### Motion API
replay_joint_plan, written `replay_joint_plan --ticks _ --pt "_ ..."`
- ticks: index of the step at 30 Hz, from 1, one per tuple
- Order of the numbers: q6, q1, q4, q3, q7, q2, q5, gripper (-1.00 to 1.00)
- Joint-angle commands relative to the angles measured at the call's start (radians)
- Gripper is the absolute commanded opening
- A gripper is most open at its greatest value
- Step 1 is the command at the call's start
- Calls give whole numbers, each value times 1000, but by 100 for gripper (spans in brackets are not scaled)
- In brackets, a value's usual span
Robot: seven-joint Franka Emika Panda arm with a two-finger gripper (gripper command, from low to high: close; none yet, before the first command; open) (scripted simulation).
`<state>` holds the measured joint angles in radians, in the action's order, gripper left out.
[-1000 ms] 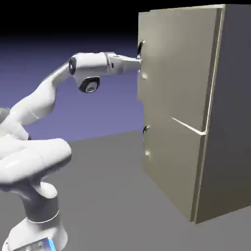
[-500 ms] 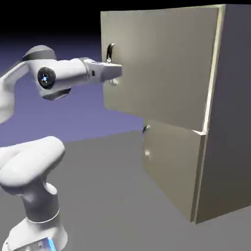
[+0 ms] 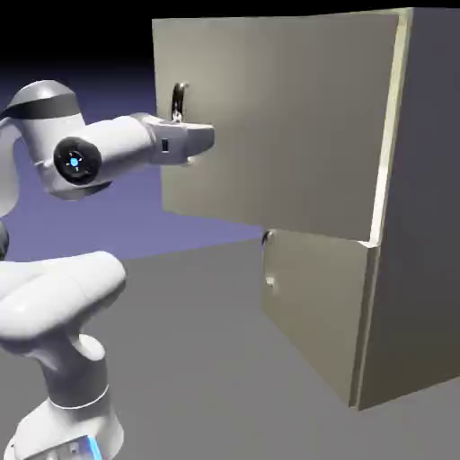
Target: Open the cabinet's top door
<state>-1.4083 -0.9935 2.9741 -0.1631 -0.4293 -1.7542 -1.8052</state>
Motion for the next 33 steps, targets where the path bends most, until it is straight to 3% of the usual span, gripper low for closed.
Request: replay_joint_plan --ticks 1,5,11,33 --pt "33 -36 2 0 8 -7 -15 -100" --pt "180 -181 6 8 23 -12 -63 -100" --pt "353 -215 -39 146 -130 193 104 -100" --pt "706 -2 -464 465 -661 991 681 -100"
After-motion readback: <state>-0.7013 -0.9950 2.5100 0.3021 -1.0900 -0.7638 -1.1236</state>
